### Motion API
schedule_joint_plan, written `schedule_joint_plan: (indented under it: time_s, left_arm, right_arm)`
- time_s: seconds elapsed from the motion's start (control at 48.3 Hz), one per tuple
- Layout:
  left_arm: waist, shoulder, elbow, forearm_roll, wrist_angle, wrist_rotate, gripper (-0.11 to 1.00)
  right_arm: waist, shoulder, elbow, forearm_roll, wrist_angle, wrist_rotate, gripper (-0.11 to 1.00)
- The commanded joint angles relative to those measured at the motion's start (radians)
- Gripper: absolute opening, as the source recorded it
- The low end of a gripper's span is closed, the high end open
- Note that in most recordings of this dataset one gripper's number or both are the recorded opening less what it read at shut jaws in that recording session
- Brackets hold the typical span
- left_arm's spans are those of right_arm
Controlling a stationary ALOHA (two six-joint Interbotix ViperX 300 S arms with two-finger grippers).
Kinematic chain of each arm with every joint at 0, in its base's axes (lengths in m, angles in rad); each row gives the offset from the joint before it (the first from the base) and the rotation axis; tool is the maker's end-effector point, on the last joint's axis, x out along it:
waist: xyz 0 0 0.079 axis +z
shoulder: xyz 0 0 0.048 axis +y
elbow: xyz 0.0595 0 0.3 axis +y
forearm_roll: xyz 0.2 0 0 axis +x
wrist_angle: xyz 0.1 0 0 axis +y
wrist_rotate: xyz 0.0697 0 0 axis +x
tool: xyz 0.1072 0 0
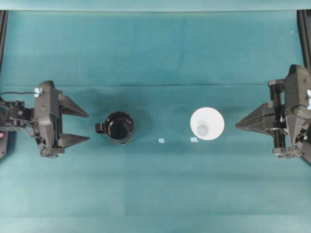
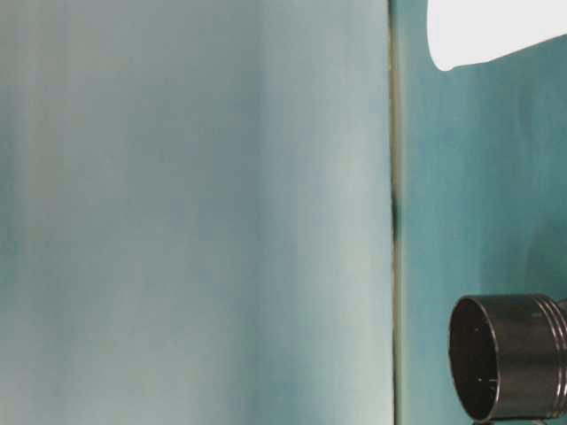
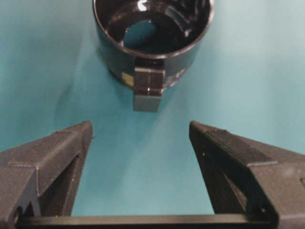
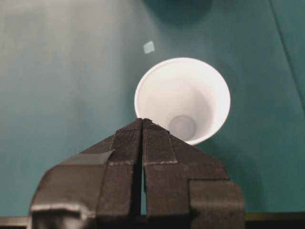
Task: Put the paper cup into the moved cup holder.
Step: 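Move the open left gripper toward the black cup holder's handle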
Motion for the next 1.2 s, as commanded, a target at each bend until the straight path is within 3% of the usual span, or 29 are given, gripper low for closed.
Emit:
schedule_joint_plan:
  time_s: [0.0, 0.373, 0.974, 1.181]
  left_arm:
    - [-0.003, 0.04, -0.02, 0.002, -0.049, 0.0, 0.86]
    - [-0.003, 0.129, -0.048, 0.003, -0.155, 0.0, 0.86]
    - [-0.003, 0.138, -0.067, 0.003, -0.166, -0.003, 0.86]
    - [-0.003, 0.14, -0.071, 0.003, -0.166, -0.003, 0.77]
  right_arm:
    - [-0.002, 0.002, -0.025, 0.003, -0.003, 0.026, 0.02]
    - [-0.002, 0.002, -0.025, 0.003, 0.0, 0.034, 0.01]
    - [-0.002, 0.002, -0.025, 0.003, 0.0, 0.034, 0.01]
    - [-0.002, 0.002, -0.025, 0.003, 0.0, 0.034, 0.01]
